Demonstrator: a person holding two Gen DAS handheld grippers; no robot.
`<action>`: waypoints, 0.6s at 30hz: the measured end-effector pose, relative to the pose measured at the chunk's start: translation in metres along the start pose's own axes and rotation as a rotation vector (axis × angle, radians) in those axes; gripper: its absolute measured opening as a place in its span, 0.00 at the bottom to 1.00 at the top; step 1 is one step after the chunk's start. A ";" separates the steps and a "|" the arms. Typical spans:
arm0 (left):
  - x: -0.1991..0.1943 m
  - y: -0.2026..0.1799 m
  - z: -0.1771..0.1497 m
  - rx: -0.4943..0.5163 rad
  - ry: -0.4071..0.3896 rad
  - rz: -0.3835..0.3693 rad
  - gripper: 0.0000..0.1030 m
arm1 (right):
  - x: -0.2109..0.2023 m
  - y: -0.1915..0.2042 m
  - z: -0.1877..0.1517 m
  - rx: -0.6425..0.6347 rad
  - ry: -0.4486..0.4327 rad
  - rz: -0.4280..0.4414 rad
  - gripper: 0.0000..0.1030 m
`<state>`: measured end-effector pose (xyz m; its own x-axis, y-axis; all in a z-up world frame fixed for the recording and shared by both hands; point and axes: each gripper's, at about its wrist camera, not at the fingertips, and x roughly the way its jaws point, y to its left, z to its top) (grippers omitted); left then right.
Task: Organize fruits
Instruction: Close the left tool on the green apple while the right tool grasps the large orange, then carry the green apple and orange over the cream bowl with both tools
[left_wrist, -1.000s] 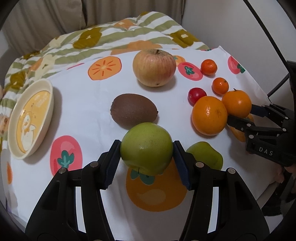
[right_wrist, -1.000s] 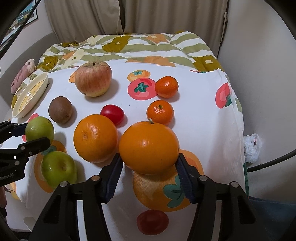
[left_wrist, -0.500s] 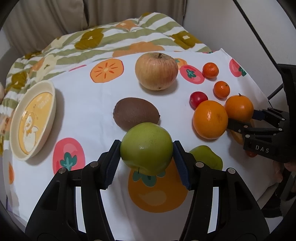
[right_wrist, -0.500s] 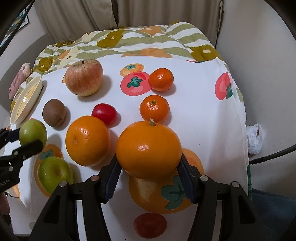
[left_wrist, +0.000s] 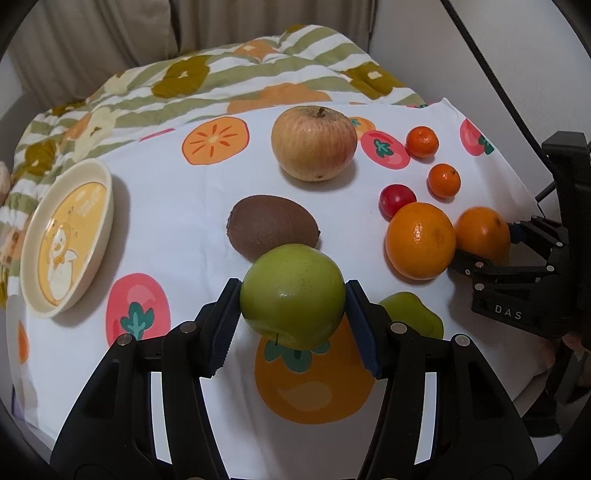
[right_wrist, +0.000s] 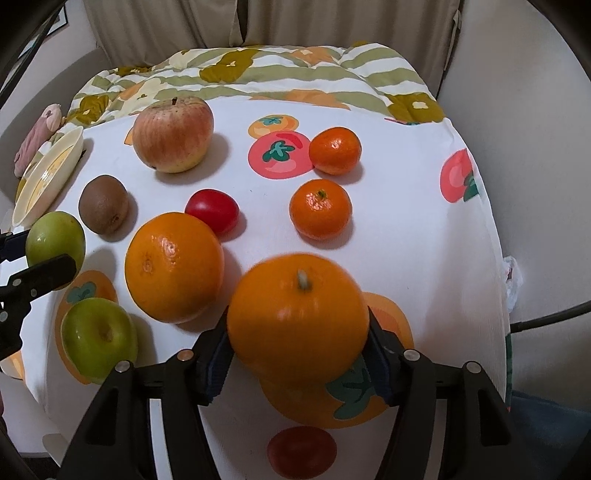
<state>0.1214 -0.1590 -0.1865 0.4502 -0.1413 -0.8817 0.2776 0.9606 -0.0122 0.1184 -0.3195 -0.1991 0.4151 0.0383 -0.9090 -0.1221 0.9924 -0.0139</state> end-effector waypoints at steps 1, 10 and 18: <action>0.000 0.000 -0.001 0.000 0.000 0.003 0.59 | 0.001 0.001 0.001 -0.005 -0.003 -0.001 0.59; -0.001 0.004 -0.009 -0.025 0.008 0.011 0.59 | -0.002 -0.001 -0.005 -0.014 -0.029 0.018 0.57; -0.013 0.009 -0.006 -0.053 -0.014 0.019 0.59 | -0.020 -0.003 0.001 0.001 -0.096 0.034 0.56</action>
<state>0.1128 -0.1473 -0.1781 0.4669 -0.1261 -0.8753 0.2240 0.9744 -0.0209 0.1114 -0.3229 -0.1802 0.4955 0.0832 -0.8646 -0.1371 0.9904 0.0167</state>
